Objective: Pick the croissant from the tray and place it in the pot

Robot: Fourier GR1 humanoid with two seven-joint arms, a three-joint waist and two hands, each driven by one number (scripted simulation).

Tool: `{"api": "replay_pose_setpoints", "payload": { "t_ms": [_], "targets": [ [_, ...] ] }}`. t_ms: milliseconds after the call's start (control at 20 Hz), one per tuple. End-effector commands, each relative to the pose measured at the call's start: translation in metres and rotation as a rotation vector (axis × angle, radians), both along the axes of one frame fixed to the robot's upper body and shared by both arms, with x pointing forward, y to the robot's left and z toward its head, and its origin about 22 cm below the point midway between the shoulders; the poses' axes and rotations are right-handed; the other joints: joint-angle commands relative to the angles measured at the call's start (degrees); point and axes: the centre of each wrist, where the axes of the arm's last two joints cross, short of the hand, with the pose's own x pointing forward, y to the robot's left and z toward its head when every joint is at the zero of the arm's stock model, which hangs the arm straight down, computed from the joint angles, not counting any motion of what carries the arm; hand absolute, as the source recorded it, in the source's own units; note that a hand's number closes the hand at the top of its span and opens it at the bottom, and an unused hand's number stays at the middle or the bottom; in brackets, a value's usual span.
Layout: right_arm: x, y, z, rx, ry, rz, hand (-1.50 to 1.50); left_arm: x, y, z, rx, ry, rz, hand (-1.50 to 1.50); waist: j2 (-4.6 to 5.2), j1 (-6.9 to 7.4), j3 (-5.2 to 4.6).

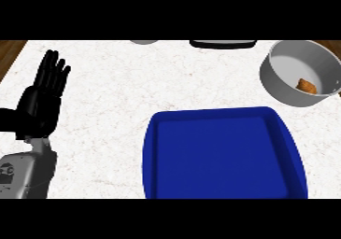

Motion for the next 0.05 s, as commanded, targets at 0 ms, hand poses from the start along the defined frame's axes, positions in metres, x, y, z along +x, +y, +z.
{"api": "replay_pose_setpoints", "payload": {
  "t_ms": [0],
  "targets": [
    [-0.0229,-0.0193,0.0223,-0.011,0.004,-0.014,-1.5,-0.0059,-0.0094,-0.0149,0.004,0.006,-0.003,0.0,0.07,0.15,0.04]
  ]
}}
